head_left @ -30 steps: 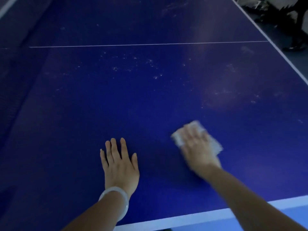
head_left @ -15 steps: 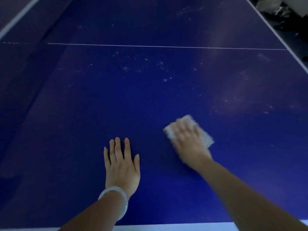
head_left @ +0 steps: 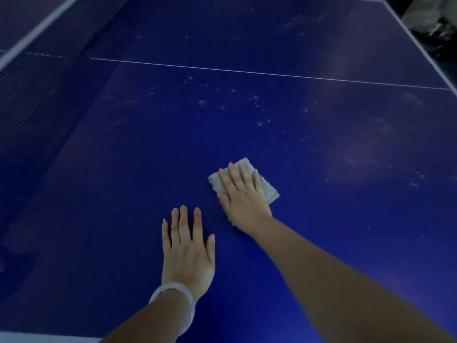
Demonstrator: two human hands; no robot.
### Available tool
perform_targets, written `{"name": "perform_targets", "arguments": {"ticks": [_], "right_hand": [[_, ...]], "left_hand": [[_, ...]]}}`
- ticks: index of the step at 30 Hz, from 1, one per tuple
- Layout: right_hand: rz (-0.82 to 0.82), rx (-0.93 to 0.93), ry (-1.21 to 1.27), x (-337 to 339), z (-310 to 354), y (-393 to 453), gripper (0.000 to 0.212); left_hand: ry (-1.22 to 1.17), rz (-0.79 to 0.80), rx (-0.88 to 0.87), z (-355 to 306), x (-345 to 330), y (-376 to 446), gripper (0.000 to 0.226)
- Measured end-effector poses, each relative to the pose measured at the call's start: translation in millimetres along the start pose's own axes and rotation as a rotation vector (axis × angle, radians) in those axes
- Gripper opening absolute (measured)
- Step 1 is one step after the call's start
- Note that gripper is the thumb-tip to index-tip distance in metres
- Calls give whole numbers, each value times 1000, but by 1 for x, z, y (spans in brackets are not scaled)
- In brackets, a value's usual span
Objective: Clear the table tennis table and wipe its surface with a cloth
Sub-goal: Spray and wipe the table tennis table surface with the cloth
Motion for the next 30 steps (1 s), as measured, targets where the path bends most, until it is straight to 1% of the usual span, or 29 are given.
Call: {"name": "perform_targets", "arguments": {"ticks": [2, 3, 4, 5, 7, 8, 10, 12, 13, 15, 19, 21, 22, 23, 24, 25, 27, 28, 29, 30], "right_hand": [[24, 2, -112, -1, -36, 13, 66], [30, -84, -144, 0, -71, 20, 71], [30, -219, -154, 3, -113, 22, 73], [19, -378, -122, 6, -158, 17, 71], [-11, -733, 89, 13, -245, -14, 61], [-10, -853, 158, 12, -275, -32, 59], [-11, -1032, 207, 7, -305, -60, 61], [-60, -1139, 206, 5, -294, -74, 60], [-96, -1148, 211, 6, -274, -76, 60], [-139, -1018, 162, 11, -215, -70, 59], [-97, -546, 22, -7, -89, -78, 61], [-36, -334, 42, -15, -66, -99, 61], [-7, -268, 27, -15, -73, -108, 61], [5, -257, -8, -16, -92, -115, 63], [4, -332, -17, -16, -124, -123, 65], [-11, -497, -10, -13, -168, -133, 65], [-34, -913, 109, -8, -246, -172, 57], [-36, -1074, 192, -9, -263, -191, 57], [-46, -1172, 244, -11, -264, -203, 57], [-82, -1223, 250, -10, -252, -208, 58]], "left_hand": [[-6, -3, 4, 1, 0, 1, 65], [-12, -4, 4, 0, 0, 1, 66], [-17, -3, 3, 0, -1, 1, 66], [-24, -1, 2, 0, -1, 0, 66], [-35, 0, 1, 1, -1, 0, 65], [-38, -2, 1, 1, -1, 1, 65], [-45, 0, 4, 1, -2, 1, 64], [-44, 6, -1, 0, -3, 1, 64], [-40, 7, -5, 0, -4, 1, 65], [-32, 4, -8, 0, -4, 1, 66], [2, 12, 1, 1, -7, 1, 66], [-4, 10, 4, 2, -8, 1, 63], [-8, 15, 4, 2, -8, 1, 66], [-5, 23, 1, 2, -9, 1, 68], [0, 31, -3, 2, -10, 1, 69], [0, 35, -8, 2, -11, 0, 69], [-12, 28, -10, 2, -10, 1, 69], [-17, 27, -10, 2, -10, 0, 69], [-18, 29, -10, 1, -10, 0, 68], [-20, 31, -12, 1, -9, 0, 68]]}}
Point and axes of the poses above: each hand's wrist, its own y-axis towards the middle knuckle, its own x-axis out of the back of the hand, z = x × y, the point moved 10 cm from there along y, towards the middle knuckle, and after that the axes turned 10 degrees about -x, right-handed, at the moved point
